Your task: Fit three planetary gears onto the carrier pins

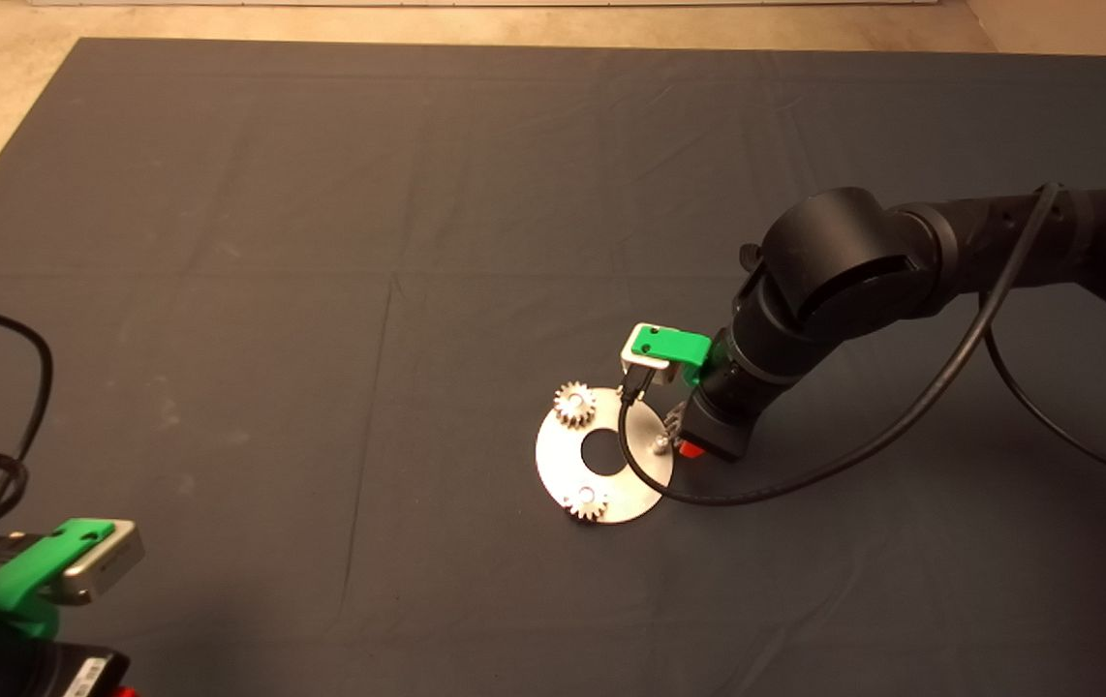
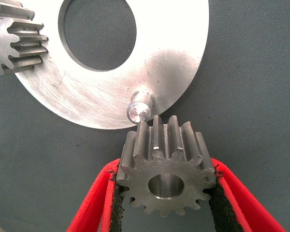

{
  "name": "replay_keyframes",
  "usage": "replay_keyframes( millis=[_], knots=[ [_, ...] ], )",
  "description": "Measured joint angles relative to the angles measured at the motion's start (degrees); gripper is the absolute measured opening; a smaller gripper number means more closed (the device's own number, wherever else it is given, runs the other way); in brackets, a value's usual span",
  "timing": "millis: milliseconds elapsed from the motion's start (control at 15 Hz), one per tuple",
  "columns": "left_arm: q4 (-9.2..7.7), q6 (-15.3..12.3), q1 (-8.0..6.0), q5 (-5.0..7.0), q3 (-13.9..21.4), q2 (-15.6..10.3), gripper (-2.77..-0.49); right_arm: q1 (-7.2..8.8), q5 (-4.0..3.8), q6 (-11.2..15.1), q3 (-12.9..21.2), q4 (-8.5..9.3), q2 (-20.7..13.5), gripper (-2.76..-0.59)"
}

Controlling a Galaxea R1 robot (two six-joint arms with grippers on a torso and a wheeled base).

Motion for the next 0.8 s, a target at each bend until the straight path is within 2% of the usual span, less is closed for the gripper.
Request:
replay_keyframes(
  millis=[800],
  knots=[
    [-0.46,0.0,0.00,0.00,0.0,-0.2,-1.08,-0.02,0.00,0.0,0.0,-0.41,0.3,-2.32]
  ],
)
